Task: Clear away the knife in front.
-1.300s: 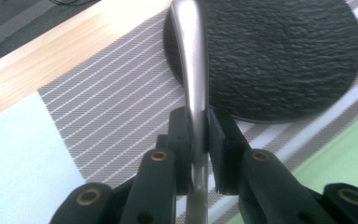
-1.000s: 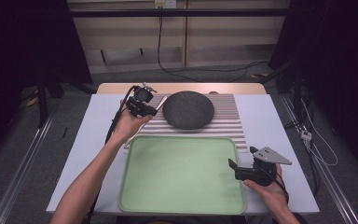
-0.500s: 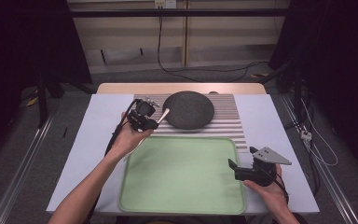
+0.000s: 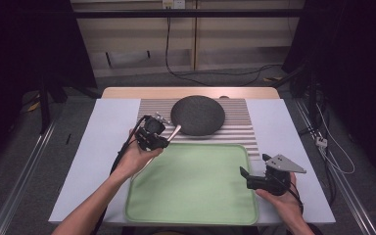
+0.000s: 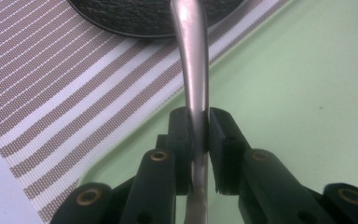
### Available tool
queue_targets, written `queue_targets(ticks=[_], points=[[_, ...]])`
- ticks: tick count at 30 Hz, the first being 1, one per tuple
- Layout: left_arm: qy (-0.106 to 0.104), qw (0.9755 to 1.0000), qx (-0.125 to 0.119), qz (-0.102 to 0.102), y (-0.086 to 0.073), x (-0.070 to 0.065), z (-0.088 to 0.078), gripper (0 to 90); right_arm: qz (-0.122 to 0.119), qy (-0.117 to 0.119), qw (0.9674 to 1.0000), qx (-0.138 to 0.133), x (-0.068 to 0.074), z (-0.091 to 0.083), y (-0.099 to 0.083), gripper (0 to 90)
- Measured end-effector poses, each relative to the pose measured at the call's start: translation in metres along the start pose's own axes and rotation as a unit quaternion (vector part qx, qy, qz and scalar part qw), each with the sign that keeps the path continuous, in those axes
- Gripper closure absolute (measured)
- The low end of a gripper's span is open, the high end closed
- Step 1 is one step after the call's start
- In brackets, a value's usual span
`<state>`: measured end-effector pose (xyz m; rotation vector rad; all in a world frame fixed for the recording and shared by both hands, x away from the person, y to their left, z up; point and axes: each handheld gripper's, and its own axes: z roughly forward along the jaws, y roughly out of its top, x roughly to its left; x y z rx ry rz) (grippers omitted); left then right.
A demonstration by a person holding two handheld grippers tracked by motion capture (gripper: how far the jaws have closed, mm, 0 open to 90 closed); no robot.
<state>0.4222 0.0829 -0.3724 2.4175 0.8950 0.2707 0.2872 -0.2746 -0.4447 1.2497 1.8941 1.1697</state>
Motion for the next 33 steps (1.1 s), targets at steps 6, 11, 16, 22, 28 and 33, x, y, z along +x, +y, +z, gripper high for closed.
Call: queue_targets(ticks=[6, 11, 16, 22, 28, 33], points=[[-0.009, 0.9999, 0.009, 0.01, -0.009, -0.012, 0.003, 79.7, 0.0, 0.0, 1.0, 0.0, 0.0, -0.001, 0.0, 6.6], [-0.009, 0.9997, 0.021, 0.005, -0.016, -0.014, 0.003, 79.7, -0.003, 0.0, 1.0, 0.001, 0.001, 0.0, 0.0, 6.6], [-0.014, 0.9996, 0.026, -0.003, -0.022, -0.016, 0.008, 79.6, -0.002, 0.0, 1.0, 0.0, 0.002, 0.0, 0.001, 6.7], [-0.027, 0.9988, 0.042, -0.005, -0.029, -0.018, 0.018, 79.6, -0.002, 0.0, 1.0, 0.0, 0.001, 0.0, 0.001, 6.7], [-0.026, 0.9984, 0.05, -0.012, -0.035, -0.015, 0.025, 79.6, -0.003, 0.002, 1.0, 0.002, 0.002, 0.001, 0.001, 6.7], [-0.031, 0.9978, 0.055, -0.02, -0.038, -0.015, 0.031, 79.5, -0.003, 0.001, 1.0, 0.002, 0.001, 0.001, 0.0, 6.7]])
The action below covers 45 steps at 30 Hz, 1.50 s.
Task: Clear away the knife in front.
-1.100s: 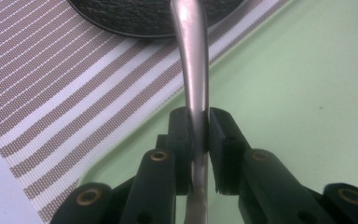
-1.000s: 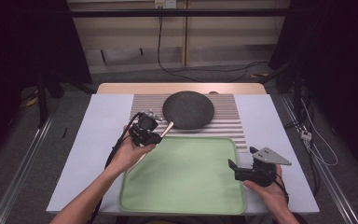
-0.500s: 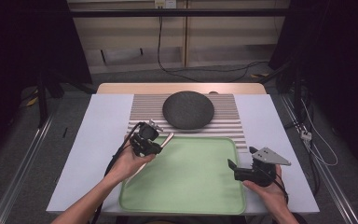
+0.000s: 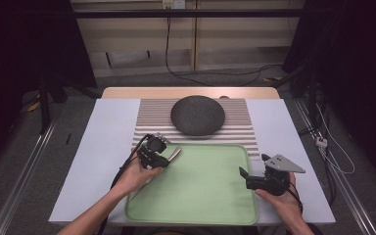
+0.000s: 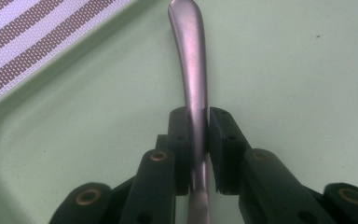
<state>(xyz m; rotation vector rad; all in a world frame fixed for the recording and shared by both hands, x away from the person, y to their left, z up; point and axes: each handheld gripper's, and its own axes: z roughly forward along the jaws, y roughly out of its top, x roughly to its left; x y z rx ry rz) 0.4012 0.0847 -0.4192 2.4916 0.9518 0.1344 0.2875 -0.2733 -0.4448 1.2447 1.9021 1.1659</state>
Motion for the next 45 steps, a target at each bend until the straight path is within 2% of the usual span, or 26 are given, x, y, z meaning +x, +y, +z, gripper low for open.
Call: queue_targets(ticks=[5, 7, 10, 13, 14, 15, 18, 21, 29, 34, 36, 38, 39, 40, 42, 43, 45], points=[[0.003, 1.0, 0.006, 0.001, -0.003, 0.001, 0.004, 79.4, 0.0, 0.0, 1.0, 0.0, 0.0, -0.001, 0.0, 6.7], [0.01, 0.9999, 0.004, 0.0, -0.004, 0.0, 0.004, 79.4, 0.0, -0.001, 1.0, 0.0, 0.0, -0.001, 0.0, 6.7], [0.007, 0.9999, -0.005, -0.009, -0.007, 0.002, 0.004, 79.3, 0.0, 0.0, 1.0, 0.002, 0.0, 0.0, 0.0, 6.7], [0.012, 0.9999, -0.001, -0.007, -0.009, 0.002, 0.002, 79.2, 0.0, 0.0, 1.0, 0.003, 0.0, 0.001, 0.0, 6.7], [0.006, 0.9999, -0.004, -0.013, -0.01, 0.001, 0.002, 79.2, 0.0, 0.0, 1.0, 0.003, 0.0, 0.001, 0.0, 6.7], [0.01, 0.9999, -0.007, -0.01, -0.011, 0.001, 0.002, 79.2, 0.0, 0.0, 1.0, 0.003, 0.0, 0.001, 0.0, 6.7], [0.001, 0.9998, -0.014, -0.014, -0.016, 0.003, 0.0, 79.0, 0.0, 0.0, 1.0, 0.004, 0.0, 0.001, -0.001, 6.7], [0.01, 0.9995, -0.026, -0.016, -0.022, 0.001, -0.001, 78.7, 0.003, -0.001, 1.0, 0.003, -0.001, 0.001, -0.001, 6.7], [0.004, 0.9991, -0.043, -0.003, -0.029, 0.003, -0.002, 77.4, 0.006, -0.003, 1.0, 0.005, -0.003, 0.003, -0.001, 6.7], [0.005, 0.9977, -0.067, -0.003, -0.03, 0.004, -0.003, 52.7, 0.003, -0.002, 1.0, 0.004, -0.002, 0.002, -0.001, 6.8], [0.002, 0.9966, -0.082, 0.002, -0.029, 0.003, -0.004, 45.6, 0.004, -0.002, 1.0, 0.003, -0.002, 0.001, -0.001, 6.8], [0.008, 0.9959, -0.089, 0.01, -0.028, 0.004, -0.004, 35.4, 0.003, -0.002, 1.0, 0.004, -0.002, 0.001, -0.001, 6.8], [0.014, 0.9955, -0.093, 0.008, -0.027, 0.004, -0.003, 28.2, 0.004, -0.001, 1.0, 0.003, -0.002, 0.001, -0.001, 6.8], [0.006, 0.9958, -0.092, 0.001, -0.026, 0.005, -0.003, 22.5, 0.003, 0.0, 1.0, 0.003, -0.002, 0.001, -0.001, 6.8], [-0.003, 0.9952, -0.097, 0.007, -0.023, 0.007, -0.003, 17.0, 0.003, 0.001, 1.0, 0.002, -0.002, 0.001, -0.001, 6.7], [0.001, 0.9947, -0.103, 0.011, -0.022, 0.006, -0.002, 16.0, 0.004, 0.001, 1.0, 0.002, -0.002, 0.001, -0.001, 6.7], [-0.01, 0.9934, -0.111, 0.026, -0.021, 0.004, -0.002, 13.6, 0.003, 0.001, 1.0, 0.002, -0.002, 0.002, -0.001, 6.7]])
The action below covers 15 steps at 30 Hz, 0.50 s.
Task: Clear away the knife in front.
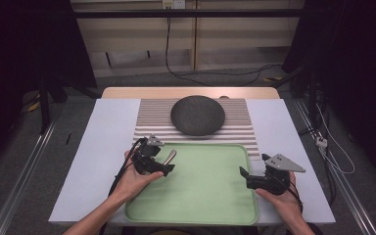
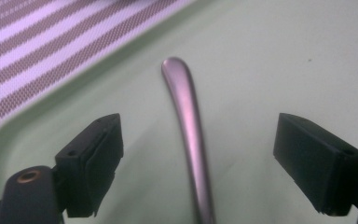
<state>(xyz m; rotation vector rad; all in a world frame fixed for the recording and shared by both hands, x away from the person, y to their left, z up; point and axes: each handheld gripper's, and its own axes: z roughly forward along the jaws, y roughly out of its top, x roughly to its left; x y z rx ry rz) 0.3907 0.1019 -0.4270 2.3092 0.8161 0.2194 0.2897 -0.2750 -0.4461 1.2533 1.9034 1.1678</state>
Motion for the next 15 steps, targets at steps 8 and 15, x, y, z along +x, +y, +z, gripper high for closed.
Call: queue_targets(ticks=[8, 15], points=[[-0.016, 0.9966, -0.03, 0.074, 0.0, -0.021, 0.002, 30.2, -0.002, -0.002, 1.0, 0.001, 0.001, 0.001, 0.001, 6.7], [-0.02, 0.9981, 0.0, 0.058, -0.001, -0.015, 0.014, 69.7, -0.003, -0.005, 1.0, 0.001, 0.001, 0.0, 0.001, 6.7]])
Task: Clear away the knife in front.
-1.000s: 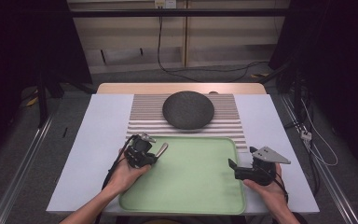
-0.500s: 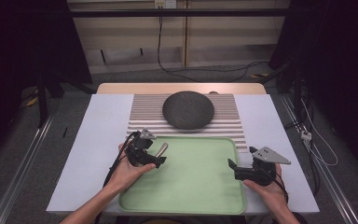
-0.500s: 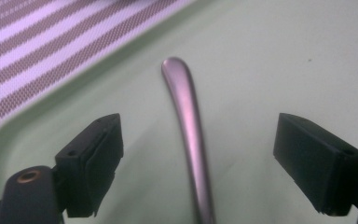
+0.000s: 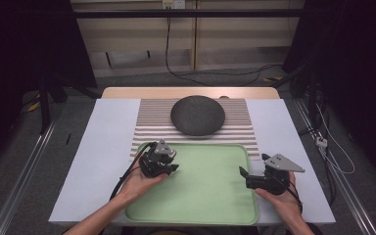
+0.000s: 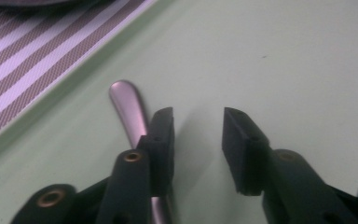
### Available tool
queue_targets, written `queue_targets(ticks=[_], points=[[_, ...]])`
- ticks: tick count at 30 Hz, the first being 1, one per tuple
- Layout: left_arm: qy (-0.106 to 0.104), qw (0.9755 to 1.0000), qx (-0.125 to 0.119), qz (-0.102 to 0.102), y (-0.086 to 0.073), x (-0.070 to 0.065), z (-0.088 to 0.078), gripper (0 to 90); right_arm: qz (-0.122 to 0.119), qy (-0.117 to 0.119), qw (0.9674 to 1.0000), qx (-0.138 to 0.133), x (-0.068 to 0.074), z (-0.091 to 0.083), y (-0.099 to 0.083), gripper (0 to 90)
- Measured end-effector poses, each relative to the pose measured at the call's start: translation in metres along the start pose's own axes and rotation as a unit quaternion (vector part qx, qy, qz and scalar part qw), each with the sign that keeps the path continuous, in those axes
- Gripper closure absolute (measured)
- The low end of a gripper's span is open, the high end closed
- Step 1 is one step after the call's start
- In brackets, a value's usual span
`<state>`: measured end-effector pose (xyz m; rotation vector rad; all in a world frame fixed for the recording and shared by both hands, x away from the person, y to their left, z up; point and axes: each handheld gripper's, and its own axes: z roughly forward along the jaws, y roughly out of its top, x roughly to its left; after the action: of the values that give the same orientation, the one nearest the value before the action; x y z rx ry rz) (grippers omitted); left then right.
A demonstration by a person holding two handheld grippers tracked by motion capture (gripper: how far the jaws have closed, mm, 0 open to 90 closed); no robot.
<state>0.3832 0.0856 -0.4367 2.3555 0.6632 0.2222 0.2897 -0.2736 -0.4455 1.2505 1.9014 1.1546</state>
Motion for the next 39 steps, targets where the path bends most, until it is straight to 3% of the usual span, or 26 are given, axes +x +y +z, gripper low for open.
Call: queue_targets(ticks=[1, 6, 13, 30, 32, 39], points=[[0.001, 1.0, 0.002, -0.003, 0.0, 0.0, 0.001, 76.4, 0.0, 0.0, 1.0, 0.0, 0.0, 0.0, 0.0, 6.7], [0.006, 0.9998, 0.014, -0.012, -0.001, 0.005, 0.003, 90.0, -0.001, 0.001, 1.0, -0.001, 0.0, -0.001, 0.0, 6.7], [0.02, 0.9995, 0.024, -0.01, -0.003, 0.008, -0.001, 90.0, -0.002, 0.001, 1.0, -0.002, 0.001, -0.001, 0.0, 6.7], [0.024, 0.9987, 0.046, 0.0, -0.004, 0.014, -0.006, 90.0, -0.001, -0.001, 1.0, -0.002, 0.0, -0.002, -0.001, 6.8], [0.022, 0.9988, 0.042, -0.011, -0.005, 0.015, -0.007, 90.0, 0.0, -0.002, 1.0, -0.002, 0.0, -0.002, -0.001, 6.7], [0.017, 0.9987, 0.045, -0.017, -0.009, 0.021, -0.011, 90.0, -0.001, -0.001, 1.0, -0.002, 0.0, -0.002, 0.0, 6.8]])
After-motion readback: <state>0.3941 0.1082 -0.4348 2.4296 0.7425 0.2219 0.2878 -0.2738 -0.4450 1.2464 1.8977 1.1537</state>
